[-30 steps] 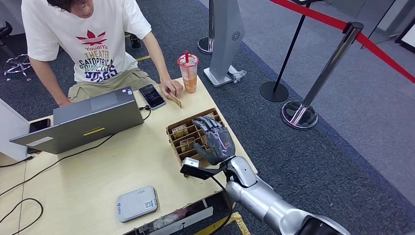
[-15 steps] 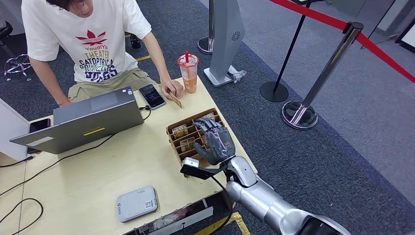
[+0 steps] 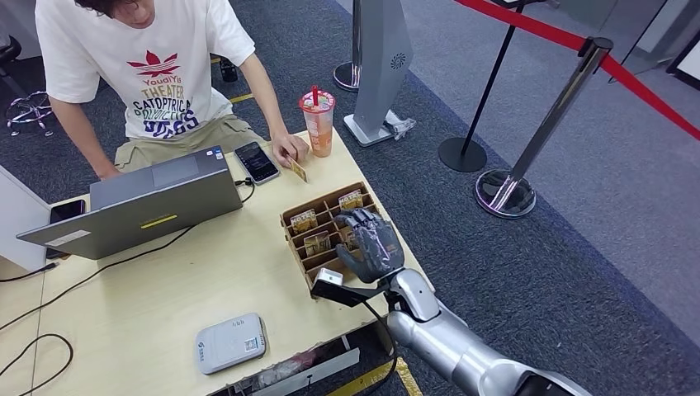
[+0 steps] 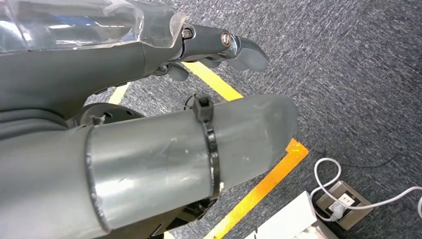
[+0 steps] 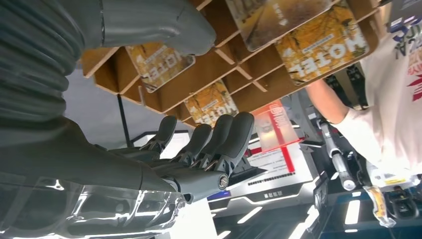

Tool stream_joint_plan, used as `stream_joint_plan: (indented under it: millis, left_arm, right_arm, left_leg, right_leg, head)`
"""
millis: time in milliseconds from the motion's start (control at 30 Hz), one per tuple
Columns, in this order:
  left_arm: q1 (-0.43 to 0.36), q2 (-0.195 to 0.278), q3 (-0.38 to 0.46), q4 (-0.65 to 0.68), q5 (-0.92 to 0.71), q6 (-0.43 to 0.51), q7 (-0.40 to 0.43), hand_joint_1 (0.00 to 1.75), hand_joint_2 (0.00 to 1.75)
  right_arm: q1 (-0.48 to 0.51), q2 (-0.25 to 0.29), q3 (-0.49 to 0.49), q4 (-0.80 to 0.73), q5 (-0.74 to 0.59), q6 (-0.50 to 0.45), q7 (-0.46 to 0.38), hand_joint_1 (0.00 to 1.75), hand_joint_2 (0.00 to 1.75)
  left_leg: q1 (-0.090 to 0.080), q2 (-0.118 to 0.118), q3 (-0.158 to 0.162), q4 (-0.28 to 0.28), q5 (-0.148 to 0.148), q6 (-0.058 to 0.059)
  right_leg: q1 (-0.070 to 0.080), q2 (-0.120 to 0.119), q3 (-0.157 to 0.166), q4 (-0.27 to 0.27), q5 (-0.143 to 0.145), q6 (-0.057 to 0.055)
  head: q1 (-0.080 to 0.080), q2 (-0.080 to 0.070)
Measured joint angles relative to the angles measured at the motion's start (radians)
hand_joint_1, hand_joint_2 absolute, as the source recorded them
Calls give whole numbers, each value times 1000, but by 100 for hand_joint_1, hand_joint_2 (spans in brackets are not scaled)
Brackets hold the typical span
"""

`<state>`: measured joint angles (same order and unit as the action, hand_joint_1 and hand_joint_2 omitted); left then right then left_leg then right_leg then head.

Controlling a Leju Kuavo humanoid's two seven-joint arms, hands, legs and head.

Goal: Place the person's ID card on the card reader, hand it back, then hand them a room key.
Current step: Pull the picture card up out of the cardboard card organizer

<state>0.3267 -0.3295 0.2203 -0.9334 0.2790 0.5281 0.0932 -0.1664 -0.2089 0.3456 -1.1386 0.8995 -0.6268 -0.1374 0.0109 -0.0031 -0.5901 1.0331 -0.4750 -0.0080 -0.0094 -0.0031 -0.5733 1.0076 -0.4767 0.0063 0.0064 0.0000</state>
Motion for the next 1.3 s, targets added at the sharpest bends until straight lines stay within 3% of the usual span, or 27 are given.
stream_joint_plan:
  millis: [767, 1300]
  left_arm:
    - [2, 0, -1, -4, -6, -21, 4, 0, 0]
    - [1, 0, 2, -4, -7, -29, -11, 0, 0]
  right_arm:
    - [62, -17, -50, -34, 18, 0, 7, 77, 175]
    - [-22, -17, -46, 17, 13, 36, -15, 82, 175]
  left_leg:
    - [0, 0, 0, 0, 0, 0]
    - [0, 1, 0, 0, 0, 0]
  right_leg:
    - [0, 0, 0, 0, 0, 0]
    - [0, 0, 0, 0, 0, 0]
  head:
    - [0, 0]
    - [0, 0]
